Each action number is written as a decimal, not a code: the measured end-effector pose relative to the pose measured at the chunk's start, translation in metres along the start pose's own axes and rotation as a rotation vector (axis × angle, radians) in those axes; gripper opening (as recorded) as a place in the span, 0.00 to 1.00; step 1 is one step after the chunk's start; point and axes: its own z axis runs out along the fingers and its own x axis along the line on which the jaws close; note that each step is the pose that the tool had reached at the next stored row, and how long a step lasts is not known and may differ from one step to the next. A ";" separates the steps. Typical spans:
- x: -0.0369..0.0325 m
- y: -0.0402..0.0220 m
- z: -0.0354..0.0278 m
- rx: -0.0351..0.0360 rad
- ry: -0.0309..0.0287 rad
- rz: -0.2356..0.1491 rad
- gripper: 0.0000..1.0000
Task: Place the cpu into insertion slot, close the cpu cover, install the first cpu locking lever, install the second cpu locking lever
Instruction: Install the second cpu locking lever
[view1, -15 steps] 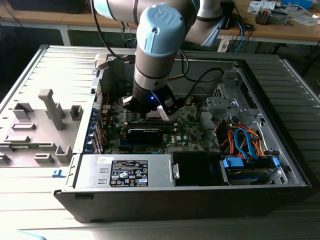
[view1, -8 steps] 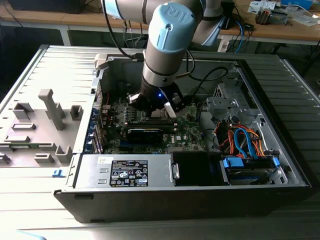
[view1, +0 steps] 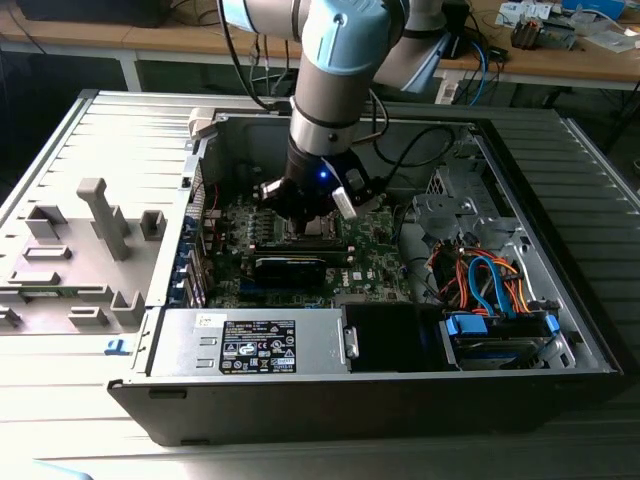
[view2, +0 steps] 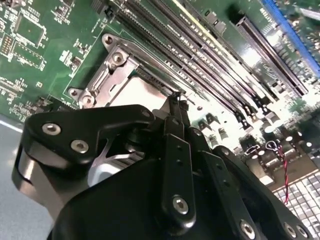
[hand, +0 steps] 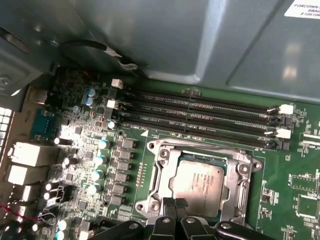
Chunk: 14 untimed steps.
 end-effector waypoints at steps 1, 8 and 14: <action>-0.0008 0.0014 -0.0005 0.0075 0.0016 0.001 0.11; -0.0157 0.0133 -0.0025 0.0366 0.0192 0.005 0.11; -0.0197 0.0154 -0.0151 0.0379 0.0271 0.006 0.11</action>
